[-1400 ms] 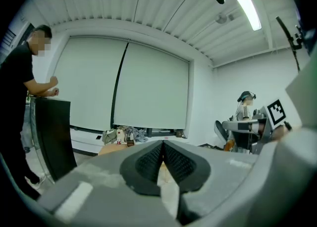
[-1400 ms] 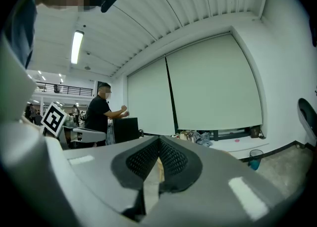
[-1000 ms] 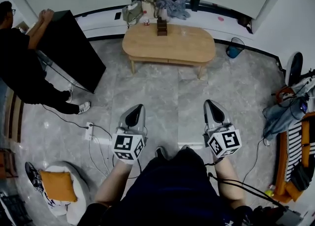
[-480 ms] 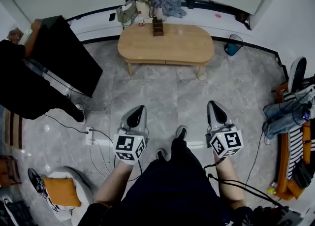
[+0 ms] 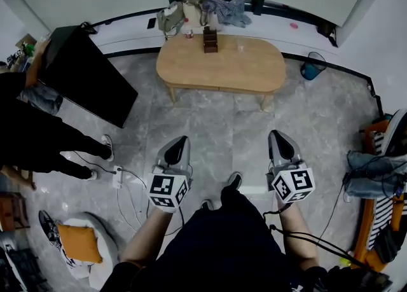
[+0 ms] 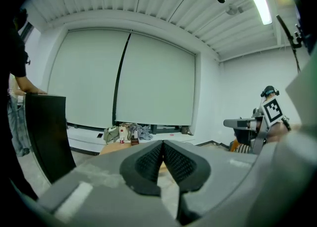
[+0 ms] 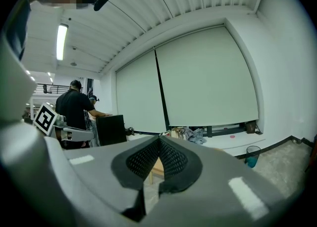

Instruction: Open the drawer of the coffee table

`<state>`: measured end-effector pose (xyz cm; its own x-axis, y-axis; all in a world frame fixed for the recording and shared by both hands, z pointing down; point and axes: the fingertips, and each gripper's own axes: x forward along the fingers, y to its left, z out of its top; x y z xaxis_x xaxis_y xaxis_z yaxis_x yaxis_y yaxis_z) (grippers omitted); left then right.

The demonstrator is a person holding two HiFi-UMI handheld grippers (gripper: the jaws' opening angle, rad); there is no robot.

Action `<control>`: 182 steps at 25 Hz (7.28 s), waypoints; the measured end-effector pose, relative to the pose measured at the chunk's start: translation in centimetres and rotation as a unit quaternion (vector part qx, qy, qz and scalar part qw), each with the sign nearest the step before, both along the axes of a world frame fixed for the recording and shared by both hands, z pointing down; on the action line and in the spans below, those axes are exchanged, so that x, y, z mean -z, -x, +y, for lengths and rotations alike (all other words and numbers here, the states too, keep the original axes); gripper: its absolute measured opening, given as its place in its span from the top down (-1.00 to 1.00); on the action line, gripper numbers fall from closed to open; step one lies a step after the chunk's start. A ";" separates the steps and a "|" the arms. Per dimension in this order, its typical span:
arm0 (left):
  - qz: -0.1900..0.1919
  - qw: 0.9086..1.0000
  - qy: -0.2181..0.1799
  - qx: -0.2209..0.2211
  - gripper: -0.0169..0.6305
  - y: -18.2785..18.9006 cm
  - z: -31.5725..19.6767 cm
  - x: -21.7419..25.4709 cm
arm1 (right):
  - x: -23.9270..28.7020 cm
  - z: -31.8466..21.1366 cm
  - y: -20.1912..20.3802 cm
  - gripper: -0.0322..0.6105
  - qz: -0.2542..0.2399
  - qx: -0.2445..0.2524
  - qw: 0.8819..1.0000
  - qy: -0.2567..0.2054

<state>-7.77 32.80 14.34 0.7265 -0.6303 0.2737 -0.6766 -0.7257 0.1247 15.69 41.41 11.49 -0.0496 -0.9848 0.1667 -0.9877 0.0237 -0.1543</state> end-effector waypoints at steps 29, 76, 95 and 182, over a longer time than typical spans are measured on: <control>-0.019 0.993 0.045 0.104 0.94 2.6 -10.2 -5.9 | -5.7 -15.3 1.0 0.89 -0.015 0.101 0.994 0.045; -0.133 0.989 0.060 0.019 0.94 6.0 -44.4 -30.7 | -34.1 -45.2 0.0 0.89 -0.019 0.097 0.983 0.152; -0.158 0.974 0.161 0.031 0.43 5.4 -49.3 -53.6 | -51.8 -46.7 6.3 0.54 -0.174 0.166 0.959 0.152; -0.220 0.943 0.247 0.030 -0.08 7.8 -46.9 -64.5 | -65.6 -41.0 0.8 0.16 -0.025 0.047 0.953 0.297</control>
